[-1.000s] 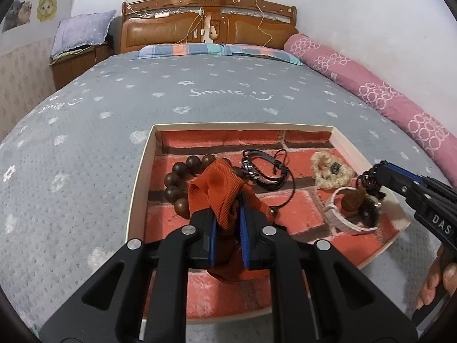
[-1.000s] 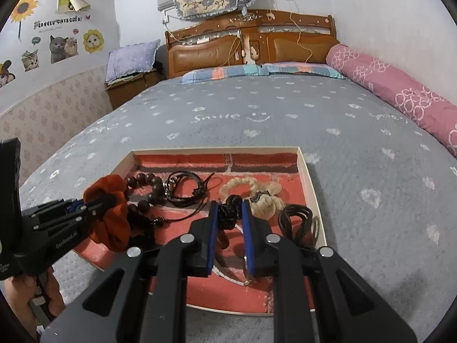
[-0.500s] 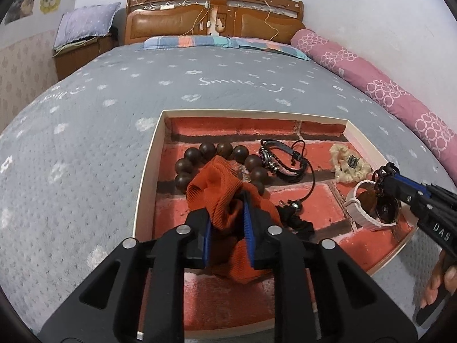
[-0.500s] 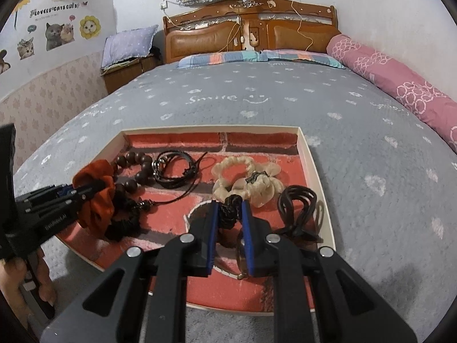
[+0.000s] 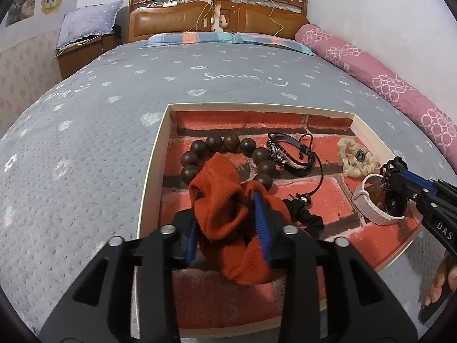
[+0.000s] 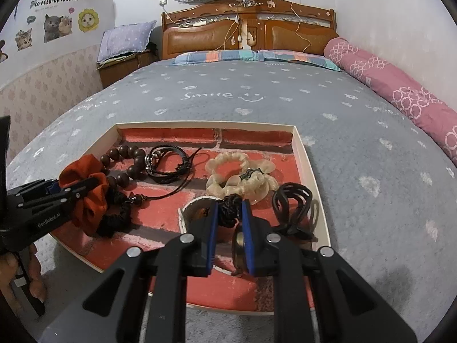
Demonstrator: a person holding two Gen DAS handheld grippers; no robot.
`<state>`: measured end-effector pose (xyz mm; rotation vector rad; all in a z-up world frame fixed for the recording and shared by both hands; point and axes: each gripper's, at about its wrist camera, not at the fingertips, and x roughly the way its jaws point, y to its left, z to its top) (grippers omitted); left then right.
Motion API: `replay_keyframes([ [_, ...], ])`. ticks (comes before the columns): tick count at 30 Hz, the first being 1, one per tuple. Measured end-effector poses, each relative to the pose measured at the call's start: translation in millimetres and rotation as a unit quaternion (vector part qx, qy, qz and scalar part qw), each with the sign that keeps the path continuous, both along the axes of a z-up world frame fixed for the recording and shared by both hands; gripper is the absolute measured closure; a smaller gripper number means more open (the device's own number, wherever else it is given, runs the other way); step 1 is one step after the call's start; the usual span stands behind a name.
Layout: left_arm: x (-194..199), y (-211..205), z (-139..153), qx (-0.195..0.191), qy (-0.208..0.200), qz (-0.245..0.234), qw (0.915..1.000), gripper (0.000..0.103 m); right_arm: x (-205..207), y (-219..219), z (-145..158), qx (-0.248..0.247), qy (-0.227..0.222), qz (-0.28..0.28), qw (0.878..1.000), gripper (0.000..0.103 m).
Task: Organize jewelry
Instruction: 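Open both tools to release the scrunchie and bow clip in the tray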
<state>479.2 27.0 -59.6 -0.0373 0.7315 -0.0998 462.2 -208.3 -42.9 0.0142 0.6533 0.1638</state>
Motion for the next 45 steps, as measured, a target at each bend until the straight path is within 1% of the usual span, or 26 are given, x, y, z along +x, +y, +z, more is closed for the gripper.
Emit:
replay_keyframes([
  [1,0,0,0,0.001,0.001,0.002,1.0000,0.059,0,0,0,0.001,0.000,0.001,1.000,0.086],
  [2,0,0,0,0.001,0.000,0.003,1.0000,0.057,-1,0,0,0.001,-0.001,0.002,1.000,0.085],
  [5,0,1,0,0.002,0.001,0.003,1.0000,0.049,-3,3,1,-0.004,-0.004,0.005,1.000,0.085],
  [7,0,0,0,0.003,0.001,0.002,1.0000,0.039,-4,4,2,-0.009,-0.006,0.004,1.000,0.084],
  [11,-3,-2,0,0.008,0.001,-0.001,1.0000,0.036,-6,1,1,-0.012,-0.004,-0.004,1.000,0.084],
  [13,-5,-2,0,0.010,0.000,0.001,1.0000,0.032,-7,-1,0,-0.012,-0.003,-0.008,1.000,0.083],
  [16,-9,-1,1,0.013,-0.003,0.005,0.9999,0.027,-9,-2,0,-0.015,-0.004,-0.011,1.000,0.083],
  [21,-16,0,-1,0.011,0.000,0.006,0.9999,0.025,-17,-3,-1,-0.017,-0.009,-0.011,1.000,0.083],
  [24,-23,-1,0,0.013,-0.001,0.008,0.9999,0.019,-20,-5,-3,-0.017,-0.003,-0.011,1.000,0.083],
  [25,-26,-1,1,0.012,-0.001,0.008,0.9999,0.018,-20,-6,-3,-0.015,0.001,-0.011,1.000,0.081],
  [27,-31,-2,4,0.013,-0.002,0.007,0.9999,0.015,-22,-9,-3,-0.010,0.006,-0.014,1.000,0.064],
  [28,-35,-2,6,0.015,-0.003,0.008,0.9999,0.013,-22,-10,-3,-0.009,0.008,-0.013,1.000,0.060],
  [30,-41,-2,10,0.017,-0.004,0.008,0.9998,0.013,-25,-10,0,-0.011,0.014,-0.013,1.000,0.058],
  [32,-50,-1,18,0.015,-0.008,0.007,0.9998,0.013,-33,-11,7,-0.011,0.007,-0.016,1.000,0.052],
  [33,-55,1,23,0.013,-0.011,0.008,0.9998,0.011,-41,-11,12,-0.011,0.001,-0.017,1.000,0.042],
  [35,-70,9,33,0.007,-0.020,0.013,0.9997,0.006,-53,-9,19,-0.019,-0.007,-0.020,1.000,0.034],
  [37,-88,19,41,0.016,-0.027,0.020,0.9993,0.005,-64,-7,22,-0.025,-0.009,-0.025,0.999,0.029],
  [39,-101,30,47,0.028,-0.028,0.030,0.9987,0.005,-77,-4,26,-0.021,-0.009,-0.033,0.999,0.022],
  [41,-119,46,53,0.038,-0.031,0.041,0.9980,0.005,-89,-2,29,-0.015,-0.013,-0.041,0.999,0.020],
  [43,-135,61,58,0.047,-0.033,0.053,0.9970,0.005,-103,4,32,-0.017,-0.011,-0.049,0.999,0.013],
  [45,-155,82,62,0.049,-0.030,0.069,0.9960,0.005,-114,11,35,-0.022,-0.013,-0.051,0.998,0.012],
])
